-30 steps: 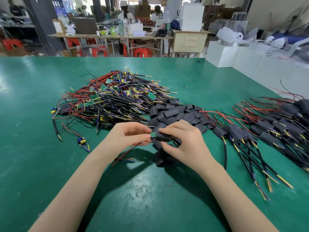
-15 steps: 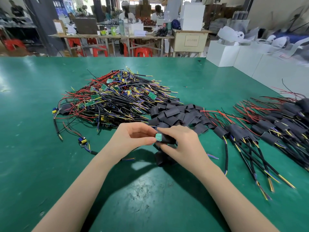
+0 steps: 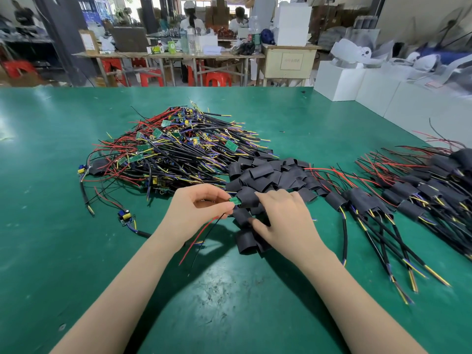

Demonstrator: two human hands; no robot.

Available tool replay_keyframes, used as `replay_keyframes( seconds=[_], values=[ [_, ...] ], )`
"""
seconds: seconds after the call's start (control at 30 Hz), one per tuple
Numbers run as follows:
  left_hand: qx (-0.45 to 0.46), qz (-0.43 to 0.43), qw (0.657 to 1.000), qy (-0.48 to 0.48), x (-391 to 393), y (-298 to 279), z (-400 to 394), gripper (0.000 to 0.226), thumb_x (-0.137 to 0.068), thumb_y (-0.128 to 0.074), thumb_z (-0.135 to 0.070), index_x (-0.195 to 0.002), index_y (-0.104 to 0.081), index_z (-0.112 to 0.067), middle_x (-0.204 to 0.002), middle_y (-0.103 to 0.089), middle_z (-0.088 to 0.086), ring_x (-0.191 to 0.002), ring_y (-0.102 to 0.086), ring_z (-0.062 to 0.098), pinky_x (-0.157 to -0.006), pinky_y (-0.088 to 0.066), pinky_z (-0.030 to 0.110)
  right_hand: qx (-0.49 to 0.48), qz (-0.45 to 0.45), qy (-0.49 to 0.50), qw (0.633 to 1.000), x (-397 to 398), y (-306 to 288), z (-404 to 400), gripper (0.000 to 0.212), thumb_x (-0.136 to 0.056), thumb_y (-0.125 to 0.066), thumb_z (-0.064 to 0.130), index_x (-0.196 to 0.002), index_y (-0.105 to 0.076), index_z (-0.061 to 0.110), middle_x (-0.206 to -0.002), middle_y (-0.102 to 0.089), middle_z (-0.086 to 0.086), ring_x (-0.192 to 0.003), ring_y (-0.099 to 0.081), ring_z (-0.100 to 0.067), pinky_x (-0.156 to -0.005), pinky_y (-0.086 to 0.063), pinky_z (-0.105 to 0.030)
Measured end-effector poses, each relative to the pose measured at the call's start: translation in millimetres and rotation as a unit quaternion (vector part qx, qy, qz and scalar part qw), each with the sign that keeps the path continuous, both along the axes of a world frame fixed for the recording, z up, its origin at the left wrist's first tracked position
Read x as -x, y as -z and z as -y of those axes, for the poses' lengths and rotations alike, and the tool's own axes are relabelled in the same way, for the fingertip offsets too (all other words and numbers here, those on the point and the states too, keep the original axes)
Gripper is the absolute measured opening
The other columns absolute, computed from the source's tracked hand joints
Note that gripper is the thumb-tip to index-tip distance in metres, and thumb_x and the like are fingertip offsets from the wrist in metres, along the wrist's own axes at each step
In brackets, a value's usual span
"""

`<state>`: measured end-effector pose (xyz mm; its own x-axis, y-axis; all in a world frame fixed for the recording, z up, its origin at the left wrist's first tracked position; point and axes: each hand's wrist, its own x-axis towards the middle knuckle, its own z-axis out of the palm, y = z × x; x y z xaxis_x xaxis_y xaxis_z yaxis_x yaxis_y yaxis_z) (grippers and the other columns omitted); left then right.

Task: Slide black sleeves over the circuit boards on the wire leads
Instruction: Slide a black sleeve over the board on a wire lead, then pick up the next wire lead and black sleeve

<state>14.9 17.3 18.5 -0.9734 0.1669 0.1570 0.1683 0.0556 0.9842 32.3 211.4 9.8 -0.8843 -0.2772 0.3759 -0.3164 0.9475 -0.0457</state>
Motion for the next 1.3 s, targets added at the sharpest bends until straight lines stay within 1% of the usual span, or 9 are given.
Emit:
replay_keyframes(
  seconds=[0.3, 0.43, 0.6, 0.73, 0.87, 1.0, 1.17, 1.23, 1.3],
  values=[
    [0.007, 0.014, 1.000, -0.016, -3, 6, -7, 0.013, -0.074, -0.077, 0.006, -0.085, -0.071, 0.002, -0.073, -0.073, 0.009, -0.062, -0.069, 0.015, -0.064, -0.055, 0.019, 0.001, 0.013, -0.014, 1.000, -2, 0, 7, 0.036, -0.089, -0.052, 0.030, -0.120, -0.057, 0.013, -0.108, -0.061, -0.005, -0.106, -0.050, -0.027, -0.087, -0.040, -0.038],
    [0.000, 0.017, 1.000, -0.023, -1, 6, -5, 0.026, -0.072, -0.079, 0.005, -0.096, -0.069, -0.001, -0.077, -0.074, 0.010, -0.064, -0.069, 0.015, -0.066, -0.055, 0.019, 0.001, 0.011, -0.026, 1.000, -2, -2, 4, 0.034, -0.090, -0.050, 0.031, -0.119, -0.058, 0.015, -0.107, -0.061, -0.004, -0.105, -0.053, -0.027, -0.087, -0.038, -0.037],
    [-0.015, -0.005, 1.000, -0.015, 2, 3, -3, 0.014, -0.081, -0.072, 0.001, -0.094, -0.071, -0.005, -0.083, -0.074, 0.013, -0.074, -0.071, 0.021, -0.069, -0.057, 0.025, 0.114, -0.037, -0.062, 0.991, -3, -14, -6, 0.020, -0.088, -0.063, 0.018, -0.106, -0.067, 0.010, -0.086, -0.061, -0.008, -0.085, -0.059, -0.031, -0.072, -0.047, -0.040],
    [-0.025, -0.027, 0.996, -0.079, 7, 0, 6, 0.007, -0.087, -0.068, -0.007, -0.089, -0.073, -0.011, -0.083, -0.074, 0.004, -0.077, -0.069, 0.012, -0.069, -0.056, 0.022, 0.172, -0.098, -0.046, 0.979, -4, -26, -23, 0.011, -0.091, -0.063, 0.023, -0.092, -0.066, 0.013, -0.079, -0.064, -0.005, -0.076, -0.061, -0.029, -0.064, -0.048, -0.037],
    [-0.042, -0.022, 0.988, -0.144, 12, -1, 14, 0.009, -0.090, -0.065, -0.008, -0.088, -0.072, -0.013, -0.074, -0.074, -0.004, -0.072, -0.068, 0.005, -0.067, -0.056, 0.019, 0.181, -0.138, 0.070, 0.971, 1, -36, -60, 0.021, -0.094, -0.059, 0.029, -0.091, -0.069, 0.010, -0.079, -0.070, -0.017, -0.075, -0.065, -0.040, -0.063, -0.051, -0.041],
    [-0.023, -0.023, 0.986, -0.164, 14, 0, 18, 0.014, -0.091, -0.064, -0.008, -0.084, -0.072, -0.017, -0.072, -0.073, -0.005, -0.070, -0.066, 0.005, -0.065, -0.055, 0.017, 0.191, -0.102, 0.228, 0.949, 0, -39, -105, 0.038, -0.096, -0.051, 0.036, -0.077, -0.062, 0.005, -0.074, -0.062, -0.030, -0.072, -0.059, -0.047, -0.063, -0.045, -0.044],
    [-0.003, -0.013, 0.984, -0.177, 16, 2, 19, 0.015, -0.092, -0.062, -0.007, -0.086, -0.073, -0.016, -0.074, -0.074, -0.003, -0.069, -0.065, 0.006, -0.064, -0.053, 0.018, 0.208, 0.030, 0.416, 0.885, -9, -29, -143, 0.036, -0.094, -0.053, 0.038, -0.100, -0.071, 0.007, -0.103, -0.064, -0.030, -0.097, -0.059, -0.047, -0.082, -0.048, -0.046],
    [0.005, -0.009, 0.983, -0.181, 17, 2, 20, 0.013, -0.092, -0.062, -0.007, -0.089, -0.073, -0.013, -0.077, -0.074, -0.001, -0.070, -0.065, 0.007, -0.064, -0.053, 0.020, 0.211, 0.099, 0.454, 0.860, -11, -26, -147, 0.038, -0.092, -0.055, 0.038, -0.109, -0.069, 0.008, -0.114, -0.061, -0.027, -0.105, -0.057, -0.044, -0.088, -0.046, -0.046],
    [0.013, -0.009, 0.983, -0.183, 18, 3, 20, 0.012, -0.091, -0.062, -0.008, -0.090, -0.073, -0.011, -0.077, -0.074, 0.000, -0.069, -0.065, 0.006, -0.063, -0.053, 0.019, 0.209, 0.111, 0.478, 0.846, -11, -26, -146, 0.042, -0.091, -0.057, 0.042, -0.112, -0.068, 0.007, -0.118, -0.060, -0.026, -0.108, -0.057, -0.043, -0.089, -0.045, -0.046]
  ],
)
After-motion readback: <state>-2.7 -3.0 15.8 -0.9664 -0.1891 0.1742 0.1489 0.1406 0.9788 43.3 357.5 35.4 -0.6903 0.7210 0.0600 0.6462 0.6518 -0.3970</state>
